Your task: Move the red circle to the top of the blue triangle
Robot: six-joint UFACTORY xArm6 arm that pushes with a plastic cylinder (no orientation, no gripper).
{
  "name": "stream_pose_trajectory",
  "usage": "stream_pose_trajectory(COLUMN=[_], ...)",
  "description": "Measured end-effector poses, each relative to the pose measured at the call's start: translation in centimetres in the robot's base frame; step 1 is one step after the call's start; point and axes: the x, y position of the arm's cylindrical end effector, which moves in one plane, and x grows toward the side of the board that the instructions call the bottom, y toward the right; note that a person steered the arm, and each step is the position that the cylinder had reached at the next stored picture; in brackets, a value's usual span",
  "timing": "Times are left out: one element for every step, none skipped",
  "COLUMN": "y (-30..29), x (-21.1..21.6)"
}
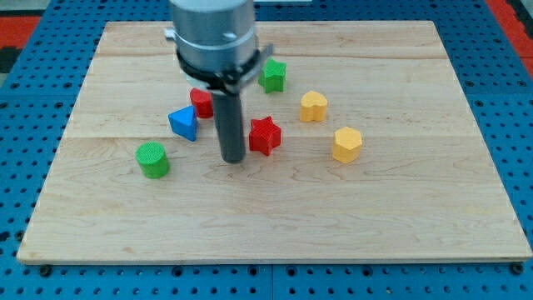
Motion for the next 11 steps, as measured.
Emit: stream_pose_trajectory(y=[5.7,6.0,1.6,-3.0,-4.4,-0.5,3.4,2.7,1.8,-0.1,-2.3], x=[1.6,0.6,0.3,-1.7,-5.1,-5.1,-4.7,-6.0,-9.7,-12.1,-14.1])
